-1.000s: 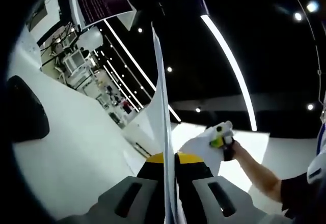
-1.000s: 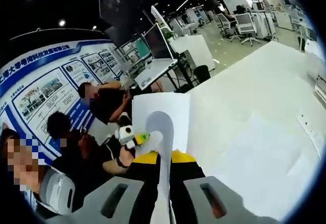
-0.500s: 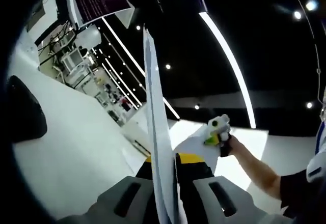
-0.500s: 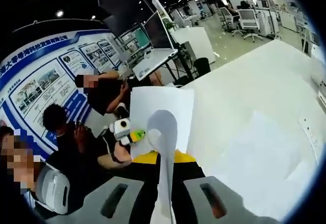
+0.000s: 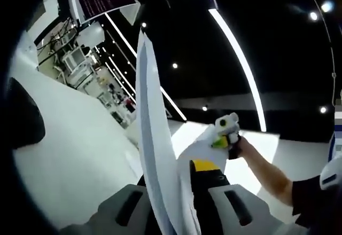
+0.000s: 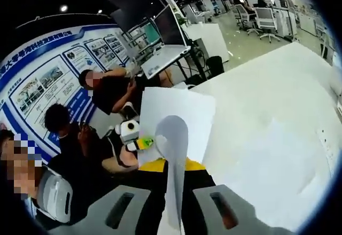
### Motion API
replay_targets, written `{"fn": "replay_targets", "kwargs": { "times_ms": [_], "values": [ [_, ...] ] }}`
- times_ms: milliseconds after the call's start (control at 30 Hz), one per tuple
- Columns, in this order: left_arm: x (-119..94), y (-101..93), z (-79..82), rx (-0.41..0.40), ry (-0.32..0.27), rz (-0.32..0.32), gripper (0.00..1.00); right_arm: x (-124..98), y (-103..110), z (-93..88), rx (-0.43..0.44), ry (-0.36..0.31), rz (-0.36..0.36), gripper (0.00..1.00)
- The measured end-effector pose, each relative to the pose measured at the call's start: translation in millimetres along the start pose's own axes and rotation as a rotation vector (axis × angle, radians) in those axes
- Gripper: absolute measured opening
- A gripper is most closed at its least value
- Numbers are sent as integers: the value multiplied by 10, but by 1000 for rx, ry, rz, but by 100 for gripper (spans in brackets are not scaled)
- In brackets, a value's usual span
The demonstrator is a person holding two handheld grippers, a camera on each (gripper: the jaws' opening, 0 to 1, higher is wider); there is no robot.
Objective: Organize the stack of printing papers by aligning and flattening the scattered papers on the table
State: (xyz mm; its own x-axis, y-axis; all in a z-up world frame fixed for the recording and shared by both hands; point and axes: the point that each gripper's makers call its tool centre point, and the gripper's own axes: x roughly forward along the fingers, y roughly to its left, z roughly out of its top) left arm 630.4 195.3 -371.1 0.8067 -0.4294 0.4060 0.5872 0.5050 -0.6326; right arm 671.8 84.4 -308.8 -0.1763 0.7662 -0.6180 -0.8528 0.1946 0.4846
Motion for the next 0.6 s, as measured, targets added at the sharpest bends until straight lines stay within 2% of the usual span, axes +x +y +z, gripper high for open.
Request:
{"fn": "replay_targets", "kwargs": {
  "times_ms": [267,600],
  "values": [
    [10,-36,-54,14,27,-13,16,103,68,15,-20,23,20,3],
    [30,-71,-105,43,52,-30,16,176,95,80,-37,21,29,3]
  ]
}}
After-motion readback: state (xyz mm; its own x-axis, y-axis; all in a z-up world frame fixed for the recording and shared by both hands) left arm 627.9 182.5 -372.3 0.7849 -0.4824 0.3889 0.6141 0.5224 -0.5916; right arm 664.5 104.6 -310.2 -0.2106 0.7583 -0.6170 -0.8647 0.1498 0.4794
